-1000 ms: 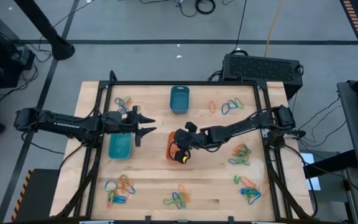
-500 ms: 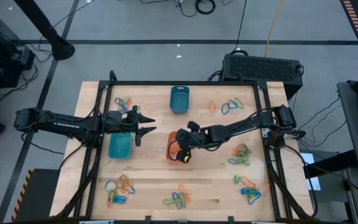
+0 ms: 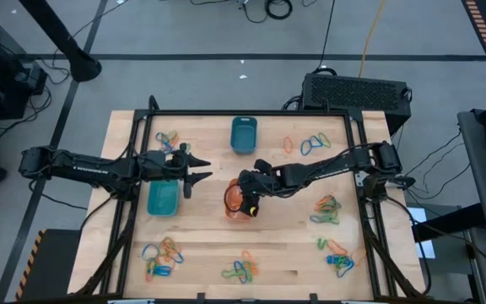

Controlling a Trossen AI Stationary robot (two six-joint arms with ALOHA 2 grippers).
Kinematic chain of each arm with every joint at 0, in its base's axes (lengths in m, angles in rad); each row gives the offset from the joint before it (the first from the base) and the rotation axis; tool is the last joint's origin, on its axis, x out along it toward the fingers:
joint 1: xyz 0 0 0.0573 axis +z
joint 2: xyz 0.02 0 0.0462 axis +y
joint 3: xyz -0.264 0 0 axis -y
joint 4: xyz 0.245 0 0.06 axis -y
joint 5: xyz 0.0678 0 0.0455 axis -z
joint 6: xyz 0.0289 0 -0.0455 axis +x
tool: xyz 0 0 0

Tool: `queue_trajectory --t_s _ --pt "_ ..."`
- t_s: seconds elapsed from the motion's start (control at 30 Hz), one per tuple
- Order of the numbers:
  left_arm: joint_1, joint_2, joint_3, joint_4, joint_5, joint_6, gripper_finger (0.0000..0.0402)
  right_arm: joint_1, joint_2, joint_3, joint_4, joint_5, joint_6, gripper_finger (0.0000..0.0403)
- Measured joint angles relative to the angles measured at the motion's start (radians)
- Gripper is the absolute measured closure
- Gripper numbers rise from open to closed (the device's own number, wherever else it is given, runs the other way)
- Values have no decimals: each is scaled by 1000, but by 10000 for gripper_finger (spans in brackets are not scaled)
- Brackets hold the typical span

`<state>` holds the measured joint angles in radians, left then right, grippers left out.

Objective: Sort rubber bands into baskets
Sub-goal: Put the orange rubber band into the orange bin

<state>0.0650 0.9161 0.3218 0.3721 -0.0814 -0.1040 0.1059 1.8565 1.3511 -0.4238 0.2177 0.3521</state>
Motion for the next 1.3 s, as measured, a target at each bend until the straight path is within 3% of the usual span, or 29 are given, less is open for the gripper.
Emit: queue_trajectory --t_s 0.07,0.17,0.3,0.47,0.77,0.9,1.07,1.3 --pt "0 0 4 -6 33 -42 226 12 0 43 -12 -43 -18 229" --pt "-5 -1 59 -88 164 -57 226 48 -2 91 5 -63 -50 227" --pt "-48 -1 152 -351 235 -53 226 101 -1 95 89 -63 -107 231" --pt "-141 -1 214 -563 212 -130 226 158 13 94 169 -63 -153 234" --pt "-427 0 217 -551 153 -331 226 209 107 93 307 -64 -228 234" --pt "-595 20 217 -585 48 -481 226 210 150 92 335 -63 -237 234" --pt "-748 137 217 -600 -6 -676 226 210 174 92 350 -63 -236 234" --pt "-829 399 298 -707 24 -808 226 216 169 93 371 -67 -206 234"
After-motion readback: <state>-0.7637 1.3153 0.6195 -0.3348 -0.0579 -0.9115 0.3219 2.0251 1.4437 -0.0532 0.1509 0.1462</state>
